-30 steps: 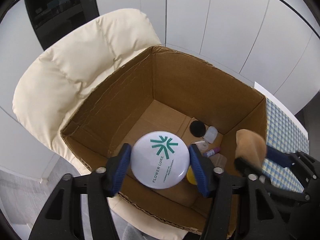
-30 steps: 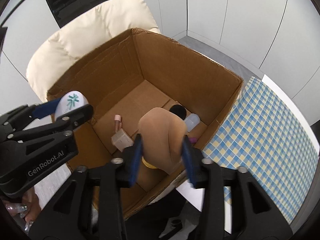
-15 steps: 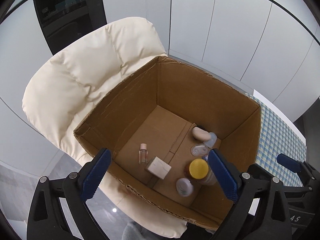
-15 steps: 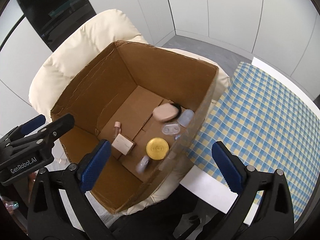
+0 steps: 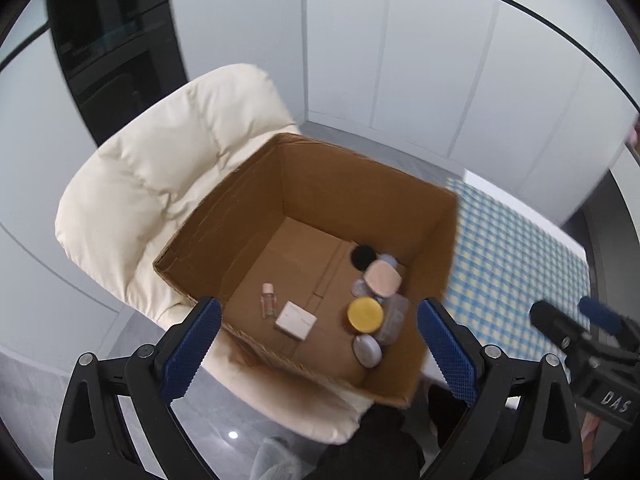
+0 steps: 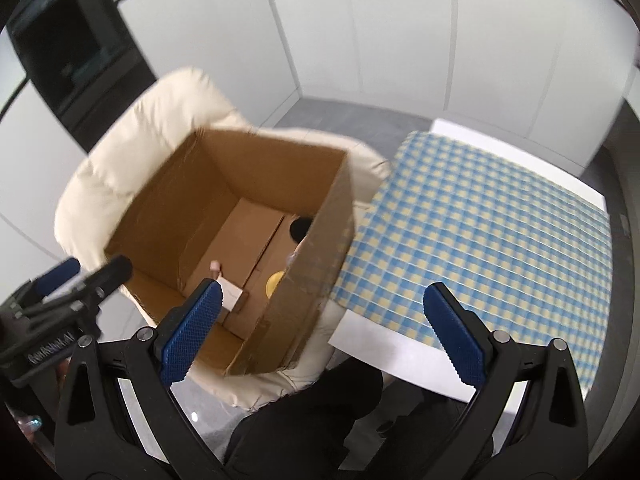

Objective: Organize objects

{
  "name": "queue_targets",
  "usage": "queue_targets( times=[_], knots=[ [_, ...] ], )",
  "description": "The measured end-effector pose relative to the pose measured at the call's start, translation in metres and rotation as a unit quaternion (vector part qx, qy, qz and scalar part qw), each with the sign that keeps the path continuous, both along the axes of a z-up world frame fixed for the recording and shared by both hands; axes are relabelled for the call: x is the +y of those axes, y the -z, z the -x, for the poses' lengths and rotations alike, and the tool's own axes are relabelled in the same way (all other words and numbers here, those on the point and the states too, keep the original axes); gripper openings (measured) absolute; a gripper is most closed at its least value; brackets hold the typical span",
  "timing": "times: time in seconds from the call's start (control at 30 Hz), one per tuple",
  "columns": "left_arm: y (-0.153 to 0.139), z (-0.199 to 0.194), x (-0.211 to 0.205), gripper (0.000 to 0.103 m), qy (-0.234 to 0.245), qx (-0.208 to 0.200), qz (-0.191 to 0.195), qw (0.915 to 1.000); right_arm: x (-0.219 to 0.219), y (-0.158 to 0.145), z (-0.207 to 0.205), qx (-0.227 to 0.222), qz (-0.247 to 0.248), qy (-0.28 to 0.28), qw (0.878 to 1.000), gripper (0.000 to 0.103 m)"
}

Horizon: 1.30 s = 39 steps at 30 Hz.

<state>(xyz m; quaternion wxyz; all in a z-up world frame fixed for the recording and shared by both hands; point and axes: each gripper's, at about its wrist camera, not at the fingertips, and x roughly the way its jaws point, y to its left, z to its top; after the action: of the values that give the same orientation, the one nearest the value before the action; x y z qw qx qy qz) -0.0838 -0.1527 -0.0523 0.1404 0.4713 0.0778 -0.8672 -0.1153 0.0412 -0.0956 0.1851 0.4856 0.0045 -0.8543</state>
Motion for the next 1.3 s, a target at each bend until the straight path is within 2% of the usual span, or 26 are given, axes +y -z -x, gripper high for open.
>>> queue_targets(
  times=[0.17, 0.27, 0.4, 0.47, 0.6, 0.77, 0.93, 1.17, 1.3],
  knots=[
    [-0.019, -0.014, 0.037, 0.102, 0.055, -0.010, 0.000, 0.9985, 0.030, -0.026, -0.029, 0.008, -0.064, 0.030, 0.997, 0.102],
    [-0.029, -0.022, 0.056, 0.102, 0.070, -0.019, 0.003, 0.9973, 0.055, -0.040, -0.045, 0.014, -0.077, 0.069, 0.995, 0.102],
    [-0.045, -0.036, 0.079, 0.102, 0.093, -0.017, 0.012, 0.9955, 0.087, -0.058, -0.068, 0.015, -0.071, 0.124, 0.990, 0.102],
    [-0.053, -0.044, 0.090, 0.102, 0.103, -0.013, 0.020, 0.9944, 0.100, -0.064, -0.079, 0.011, -0.064, 0.139, 0.988, 0.102],
    [-0.068, -0.061, 0.109, 0.102, 0.124, -0.004, 0.009, 0.9922, 0.115, -0.073, -0.097, 0.007, -0.060, 0.158, 0.986, 0.102],
    [-0.081, -0.076, 0.132, 0.102, 0.142, 0.004, 0.035, 0.9892, 0.135, -0.077, -0.124, -0.003, -0.050, 0.194, 0.980, 0.102],
    [-0.084, -0.085, 0.146, 0.102, 0.149, -0.016, 0.054, 0.9872, 0.145, -0.081, -0.142, -0.003, -0.047, 0.208, 0.977, 0.102],
    [-0.087, -0.101, 0.155, 0.102, 0.159, -0.016, 0.066, 0.9849, 0.150, -0.083, -0.155, -0.007, -0.036, 0.216, 0.976, 0.102],
    [-0.088, -0.105, 0.156, 0.102, 0.162, -0.015, 0.059, 0.9850, 0.154, -0.083, -0.160, -0.007, -0.026, 0.219, 0.975, 0.102]
  ],
)
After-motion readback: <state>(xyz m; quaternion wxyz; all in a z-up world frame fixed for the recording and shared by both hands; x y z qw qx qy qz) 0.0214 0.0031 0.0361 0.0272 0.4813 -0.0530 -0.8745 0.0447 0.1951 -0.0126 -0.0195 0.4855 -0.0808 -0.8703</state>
